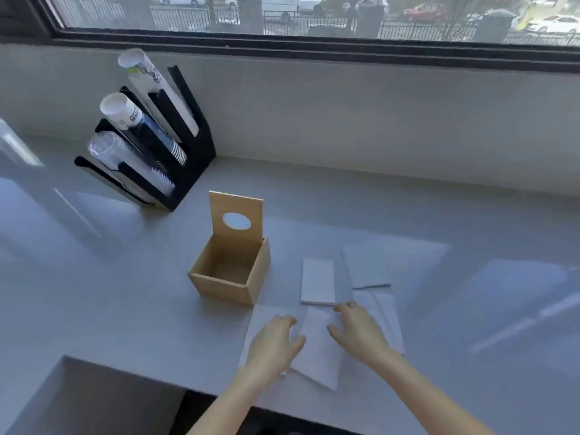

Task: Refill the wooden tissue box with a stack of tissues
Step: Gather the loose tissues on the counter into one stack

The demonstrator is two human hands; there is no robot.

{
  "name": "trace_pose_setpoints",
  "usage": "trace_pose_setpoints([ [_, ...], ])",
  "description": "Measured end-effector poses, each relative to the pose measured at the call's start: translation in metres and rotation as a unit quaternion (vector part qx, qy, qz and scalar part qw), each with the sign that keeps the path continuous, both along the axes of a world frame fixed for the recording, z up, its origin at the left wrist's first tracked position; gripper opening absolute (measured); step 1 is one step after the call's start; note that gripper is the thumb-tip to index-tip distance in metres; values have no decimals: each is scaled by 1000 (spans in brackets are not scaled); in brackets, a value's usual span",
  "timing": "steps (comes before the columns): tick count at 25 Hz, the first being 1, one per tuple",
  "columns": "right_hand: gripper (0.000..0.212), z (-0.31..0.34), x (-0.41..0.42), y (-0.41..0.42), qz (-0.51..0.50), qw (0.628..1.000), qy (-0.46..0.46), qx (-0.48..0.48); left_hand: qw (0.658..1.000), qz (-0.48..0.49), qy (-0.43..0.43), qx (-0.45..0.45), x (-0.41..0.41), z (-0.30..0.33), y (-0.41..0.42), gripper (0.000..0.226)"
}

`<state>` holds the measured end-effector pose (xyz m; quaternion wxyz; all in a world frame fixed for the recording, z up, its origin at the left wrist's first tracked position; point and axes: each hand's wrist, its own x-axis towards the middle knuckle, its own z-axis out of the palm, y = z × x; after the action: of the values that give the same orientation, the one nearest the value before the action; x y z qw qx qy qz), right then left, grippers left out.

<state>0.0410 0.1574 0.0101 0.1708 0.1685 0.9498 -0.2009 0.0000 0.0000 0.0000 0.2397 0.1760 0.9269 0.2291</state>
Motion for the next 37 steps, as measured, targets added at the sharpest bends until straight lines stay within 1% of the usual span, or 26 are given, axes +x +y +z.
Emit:
trace_pose_setpoints([
  [3,46,-6,-1,-5,14,998,-17,64,1000,-7,17,-15,1,-8,3,49],
  [5,44,-7,-3,-8,4,996,-28,82,999,-14,24,-22,-1,-11,6,43],
  [11,31,-10,-4,-20,-19,996,-19,85,999,-30,33,-15,0,-13,15,30],
  [15,28,-14,-2,-20,-30,997,0,67,999,-26,40,-8,1,-14,14,24],
  [17,29,-16,-1,-20,-40,998,12,48,999,-17,46,4,0,-13,12,21],
  [19,27,-17,0,-20,-52,998,23,11,998,5,42,38,0,-12,11,18],
  [22,16,-9,0,-20,-88,990,59,-88,991,52,-11,121,-1,-9,6,10],
  [24,18,-1,0,-20,-97,983,85,-133,978,93,-65,174,-2,-6,-2,5],
  [27,16,13,0,-20,-105,968,116,-198,945,141,-155,251,-2,1,-15,9],
  [30,15,21,3,-23,-118,953,118,-254,912,151,-221,312,1,7,-24,3],
  [33,21,23,6,-30,-122,940,107,-300,898,144,-236,342,5,9,-29,16],
  [35,25,22,6,-33,-126,936,107,-310,898,156,-226,343,7,10,-32,14],
  [37,19,18,5,-35,-132,931,103,-324,897,179,-221,339,7,9,-38,12],
])
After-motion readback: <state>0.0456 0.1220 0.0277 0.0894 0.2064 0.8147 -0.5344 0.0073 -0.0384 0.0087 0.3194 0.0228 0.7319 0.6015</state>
